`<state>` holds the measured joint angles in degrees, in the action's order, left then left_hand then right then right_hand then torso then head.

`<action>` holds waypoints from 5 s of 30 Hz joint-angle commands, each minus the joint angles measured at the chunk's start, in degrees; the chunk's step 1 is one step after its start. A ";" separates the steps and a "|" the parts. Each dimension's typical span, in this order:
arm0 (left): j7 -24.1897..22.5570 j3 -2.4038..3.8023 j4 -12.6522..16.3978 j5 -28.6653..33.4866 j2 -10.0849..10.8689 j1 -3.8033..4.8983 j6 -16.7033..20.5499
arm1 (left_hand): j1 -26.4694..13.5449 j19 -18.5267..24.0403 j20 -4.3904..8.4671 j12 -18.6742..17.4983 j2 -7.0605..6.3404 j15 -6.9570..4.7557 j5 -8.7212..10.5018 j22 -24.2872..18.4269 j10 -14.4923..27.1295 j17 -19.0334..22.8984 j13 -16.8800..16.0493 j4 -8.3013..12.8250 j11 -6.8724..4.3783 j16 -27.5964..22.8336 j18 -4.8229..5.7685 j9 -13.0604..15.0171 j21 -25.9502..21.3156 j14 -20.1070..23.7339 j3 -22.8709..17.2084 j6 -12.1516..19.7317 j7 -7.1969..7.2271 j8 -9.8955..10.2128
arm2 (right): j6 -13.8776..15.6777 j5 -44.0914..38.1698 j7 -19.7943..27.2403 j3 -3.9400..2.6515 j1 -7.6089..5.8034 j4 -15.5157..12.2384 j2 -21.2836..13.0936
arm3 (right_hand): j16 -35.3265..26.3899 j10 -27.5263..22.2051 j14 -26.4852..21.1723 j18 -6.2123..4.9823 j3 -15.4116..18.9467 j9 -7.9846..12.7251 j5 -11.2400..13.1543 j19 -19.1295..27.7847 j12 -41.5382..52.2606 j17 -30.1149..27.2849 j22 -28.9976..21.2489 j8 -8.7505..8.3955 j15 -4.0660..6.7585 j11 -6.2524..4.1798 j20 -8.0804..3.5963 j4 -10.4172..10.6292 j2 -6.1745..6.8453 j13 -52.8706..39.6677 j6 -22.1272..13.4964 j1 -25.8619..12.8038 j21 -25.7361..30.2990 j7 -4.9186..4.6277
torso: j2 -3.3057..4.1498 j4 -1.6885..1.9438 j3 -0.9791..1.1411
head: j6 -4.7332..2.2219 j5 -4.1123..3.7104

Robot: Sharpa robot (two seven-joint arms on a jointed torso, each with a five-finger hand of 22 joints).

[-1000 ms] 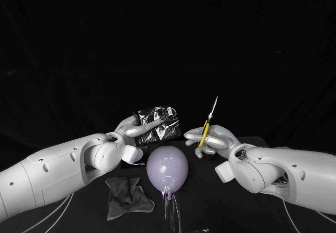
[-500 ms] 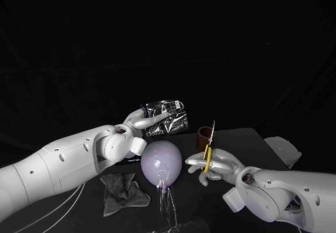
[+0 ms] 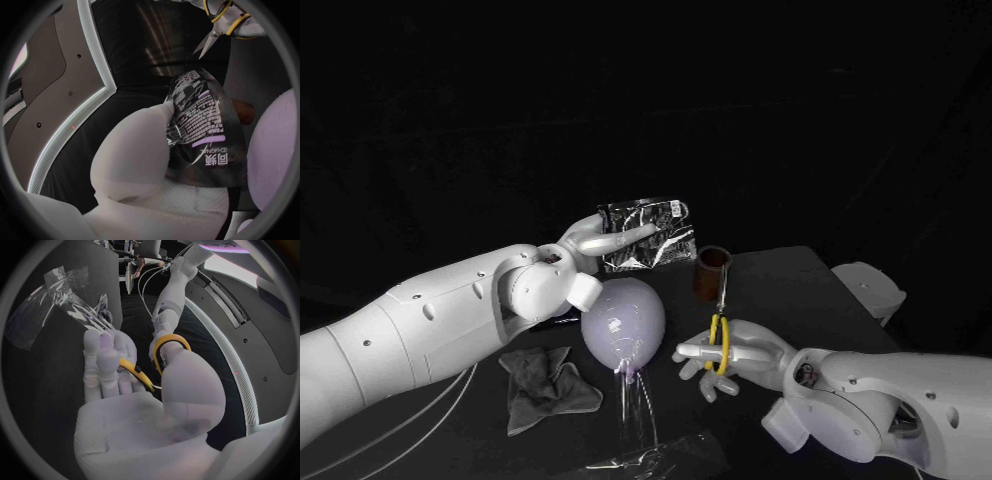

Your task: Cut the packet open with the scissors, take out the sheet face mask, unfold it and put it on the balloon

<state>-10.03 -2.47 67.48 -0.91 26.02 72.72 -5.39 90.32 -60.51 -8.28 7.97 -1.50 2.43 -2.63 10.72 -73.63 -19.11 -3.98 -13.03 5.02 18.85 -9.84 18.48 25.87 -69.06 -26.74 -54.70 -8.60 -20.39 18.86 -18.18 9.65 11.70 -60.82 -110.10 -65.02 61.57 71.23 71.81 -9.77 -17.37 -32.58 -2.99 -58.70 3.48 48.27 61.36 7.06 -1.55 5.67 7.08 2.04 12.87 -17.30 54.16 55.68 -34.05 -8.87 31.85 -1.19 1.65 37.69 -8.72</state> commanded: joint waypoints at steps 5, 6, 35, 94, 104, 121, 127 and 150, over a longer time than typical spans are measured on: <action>1.51 0.11 -0.86 -0.56 -0.86 0.09 -5.47 | -0.41 -0.41 -0.12 -0.16 0.17 -0.03 -0.17 0.07 -0.20 -0.10 0.09 -0.02 -0.03 0.20 -0.61 4.58 0.35 -0.31 -0.49 0.40 -0.01 -0.30 | -5.43 -6.00 -4.47 -0.02 0.19 -0.60 0.44 | -1.21 -5.38 -1.41 -0.24 5.65 0.02 0.28 0.35 0.09 -2.44 -0.71 -1.25 -1.47 1.69 1.45 1.45 -0.83 2.70 -6.17 -0.18 0.89 -2.98 | -0.02 0.02 -0.08 | 0.92 -0.41; 1.66 0.11 -0.95 -0.61 -0.93 0.09 -5.74 | -0.41 -0.41 -0.12 -0.16 0.17 -0.03 -0.17 0.07 -0.20 -0.10 0.09 -0.02 -0.03 0.20 -0.61 4.58 0.35 -0.31 -0.49 0.40 -0.01 -0.30 | -5.49 -6.12 -4.60 -0.02 0.20 -0.63 0.50 | -1.54 -6.27 -1.97 -0.14 7.75 0.17 0.44 0.49 0.48 -3.14 -0.87 -1.67 -1.90 2.27 1.93 1.85 -1.58 3.40 -7.84 0.41 1.07 -3.30 | -0.02 0.04 -0.05 | 0.98 -0.44; 3.91 0.14 -2.68 -2.57 -1.88 0.11 -8.49 | -0.66 -0.52 0.02 -0.29 0.06 -0.11 -0.17 0.25 -0.25 -0.34 0.09 0.28 -0.05 0.30 -0.59 4.74 0.68 -0.63 -0.88 0.48 -0.03 -0.41 | -5.24 -7.46 -5.05 -0.06 0.25 -1.75 1.22 | -0.47 -9.43 -4.57 -0.66 26.93 -0.78 0.20 0.99 1.01 -7.01 -1.74 4.33 -2.84 3.28 3.16 10.63 -7.37 10.69 -12.71 11.54 1.26 -4.40 | -0.06 0.11 -0.05 | 1.79 -0.82; 5.52 0.13 -2.84 -3.93 -1.29 0.11 -7.29 | -1.23 -0.81 0.27 -0.46 -0.09 -0.26 -0.17 0.58 -0.43 -0.80 0.06 0.72 -0.06 0.52 -0.59 5.06 1.31 -1.27 -1.55 0.58 -0.08 -0.61 | -2.06 -7.11 -3.22 -0.25 -3.04 -0.65 0.93 | 10.01 11.53 7.08 0.61 36.73 -6.87 0.16 -6.67 14.59 5.90 3.47 16.15 4.60 -5.41 -3.58 10.17 -17.30 0.56 2.31 21.22 -9.11 4.45 | -0.04 0.03 -0.05 | 1.82 -0.95; 5.57 0.13 -2.88 -3.97 -1.28 0.11 -6.93 | -1.23 -0.81 0.27 -0.46 -0.09 -0.26 -0.17 0.58 -0.43 -0.80 0.06 0.72 -0.06 0.52 -0.59 5.06 1.31 -1.27 -1.55 0.58 -0.08 -0.61 | -0.24 -7.04 -1.96 -0.25 -3.05 -0.74 0.95 | 5.28 -3.47 1.83 0.61 42.28 -6.00 0.20 -0.92 5.15 -1.72 0.13 8.80 0.07 0.13 -0.82 9.66 -18.05 2.65 -7.99 21.52 -1.87 -1.18 | -0.09 0.02 -0.02 | 1.72 -0.86; 3.84 0.12 -2.57 -7.89 -0.89 0.10 -6.12 | -1.41 -0.88 0.34 -0.51 -0.16 -0.30 -0.17 0.68 -0.50 -0.94 0.05 0.87 -0.07 0.56 -0.58 5.16 1.50 -1.43 -1.74 0.60 -0.08 -0.67 | 1.28 -7.11 -1.38 -0.25 -3.06 -0.61 0.86 | 3.13 -14.65 -4.03 0.61 43.49 -3.35 0.20 1.15 0.17 -7.58 0.04 4.50 -3.56 4.26 2.43 8.88 -16.96 8.50 -15.29 20.90 -1.34 -5.31 | -0.06 0.02 -0.06 | 1.65 -1.07; 1.71 0.12 -2.10 -12.41 -0.70 0.10 -5.31 | -1.46 -0.95 0.39 -0.55 -0.21 -0.32 -0.16 0.73 -0.50 -0.99 0.05 0.98 -0.08 0.56 -0.59 5.20 1.61 -1.47 -1.82 0.61 -0.07 -0.70 | 0.90 -6.92 -1.48 -0.25 -3.12 -0.62 0.88 | 3.36 -14.48 -4.01 0.52 43.41 -3.29 0.20 1.15 0.36 -7.38 0.07 4.66 -3.58 4.23 2.55 8.95 -16.98 8.65 -15.14 20.84 -1.40 -5.28 | -0.07 0.03 -0.01 | 1.66 -1.10; -5.13 0.12 -1.97 -19.45 -0.50 0.08 -1.47 | -1.62 -1.11 0.53 -0.68 -0.36 -0.38 -0.16 0.94 -0.51 -1.17 0.06 1.35 -0.13 0.57 -0.57 5.35 1.99 -1.60 -2.04 0.63 0.02 -0.79 | -0.93 -5.52 -2.42 -0.26 -3.54 0.10 0.68 | 8.22 -0.51 1.39 -0.04 43.93 -2.71 0.22 -3.14 6.02 -2.26 3.29 10.02 0.15 -0.28 0.69 8.06 -19.13 8.31 -5.22 20.59 -7.95 -0.69 | -0.05 0.07 -0.06 | 2.06 -0.80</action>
<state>-13.00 -2.40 65.36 -18.98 25.61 72.75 -7.52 88.90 -61.12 -7.68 7.65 -2.33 1.96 -2.50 11.58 -73.70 -20.19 -4.00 -11.83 4.94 19.07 -9.26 19.23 27.68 -70.35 -28.56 -54.00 -8.31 -20.93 18.97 -23.98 6.76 11.52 -64.30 -109.98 -64.35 69.58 69.69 73.09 -9.95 24.94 -35.27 -2.87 -61.41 9.41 45.96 64.58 16.86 -1.53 6.24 7.70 10.49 -5.90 -8.94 48.64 76.29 -41.77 -9.52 31.79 -1.14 1.60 39.74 -9.55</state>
